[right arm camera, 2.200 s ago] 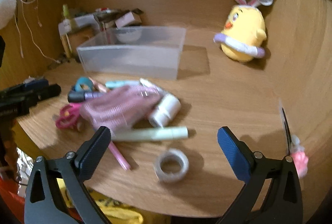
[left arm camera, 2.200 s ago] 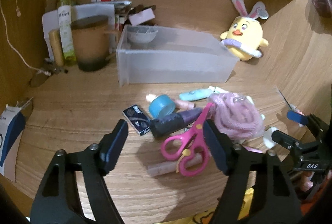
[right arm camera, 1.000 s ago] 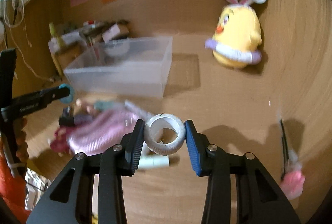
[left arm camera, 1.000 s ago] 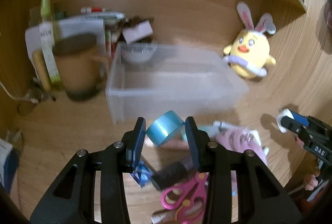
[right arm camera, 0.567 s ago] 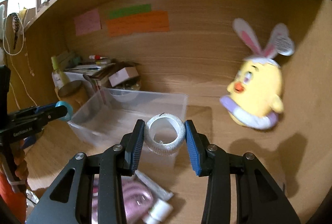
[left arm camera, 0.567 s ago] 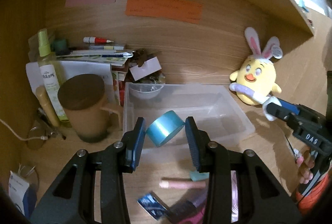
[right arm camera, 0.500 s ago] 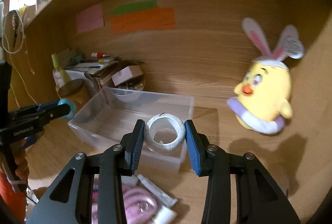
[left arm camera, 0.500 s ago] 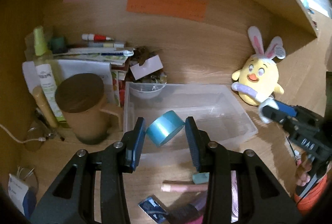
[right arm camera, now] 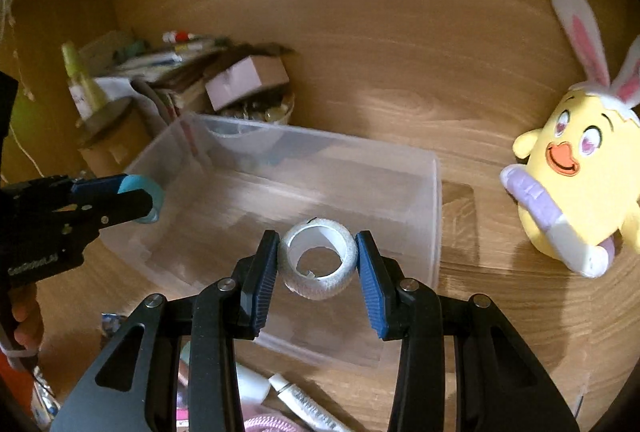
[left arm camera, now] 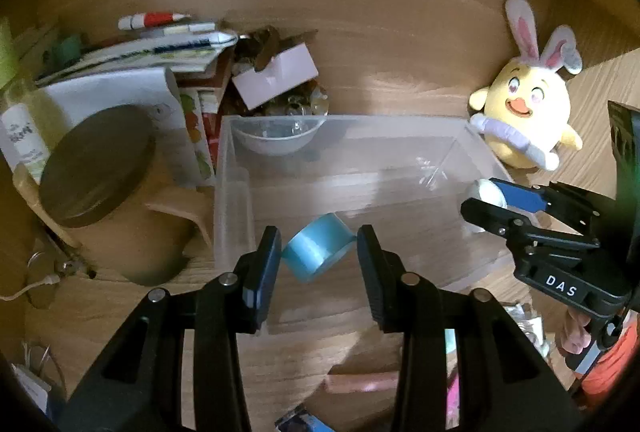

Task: Organize objects
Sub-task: 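Carry both tape rolls into the clear box and open both tools, then grasp the bagged pink rope with the right tool while the left tool grasps the blue Max card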

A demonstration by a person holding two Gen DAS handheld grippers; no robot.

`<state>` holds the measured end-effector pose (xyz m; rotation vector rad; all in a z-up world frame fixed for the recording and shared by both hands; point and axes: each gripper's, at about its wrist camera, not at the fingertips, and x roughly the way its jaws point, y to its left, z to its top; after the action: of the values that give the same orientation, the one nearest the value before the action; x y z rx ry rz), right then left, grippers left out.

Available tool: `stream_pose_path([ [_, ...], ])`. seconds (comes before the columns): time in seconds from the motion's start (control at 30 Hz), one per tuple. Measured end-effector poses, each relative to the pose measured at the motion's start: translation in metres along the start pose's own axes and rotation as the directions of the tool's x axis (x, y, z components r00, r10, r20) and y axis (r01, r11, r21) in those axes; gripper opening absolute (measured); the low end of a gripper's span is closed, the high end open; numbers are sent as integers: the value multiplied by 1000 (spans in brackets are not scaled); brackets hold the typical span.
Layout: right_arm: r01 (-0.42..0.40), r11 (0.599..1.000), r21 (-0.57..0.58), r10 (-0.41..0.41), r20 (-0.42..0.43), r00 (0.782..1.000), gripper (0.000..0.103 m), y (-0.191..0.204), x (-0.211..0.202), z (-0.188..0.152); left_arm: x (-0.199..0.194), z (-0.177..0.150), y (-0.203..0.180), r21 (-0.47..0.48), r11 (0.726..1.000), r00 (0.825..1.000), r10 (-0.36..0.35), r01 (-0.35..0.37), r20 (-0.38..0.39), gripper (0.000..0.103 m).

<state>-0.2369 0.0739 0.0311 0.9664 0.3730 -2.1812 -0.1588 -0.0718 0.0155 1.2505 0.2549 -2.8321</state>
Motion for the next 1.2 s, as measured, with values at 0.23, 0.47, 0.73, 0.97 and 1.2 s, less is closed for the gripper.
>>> stream_pose_path([
  [0.23, 10, 1000, 7, -10, -42, 999, 37, -1, 16, -1, 12, -1, -2, -7, 999, 998, -34, 34, -49, 40],
  [0.47, 34, 999, 19, -33, -21, 999, 65, -3, 7, -2, -3, -3, -10, 11, 1000, 1000, -6, 6, -6, 62],
  [0.73, 7, 1000, 25, -9, 54, 999, 76, 0, -39, -8, -47, -14, -17, 9, 1000, 997, 21, -22, 77, 93],
  [0.97, -18, 997, 72, 10, 107, 994, 84, 3, -80, -28, -80, -40, -16, 24, 996, 989, 78, -81, 123, 100],
  [1.2, -91, 976, 199, 79, 68, 995, 88, 1, -88, -72, -82, -88, -8, 24, 997, 995, 76, -78, 70, 100],
])
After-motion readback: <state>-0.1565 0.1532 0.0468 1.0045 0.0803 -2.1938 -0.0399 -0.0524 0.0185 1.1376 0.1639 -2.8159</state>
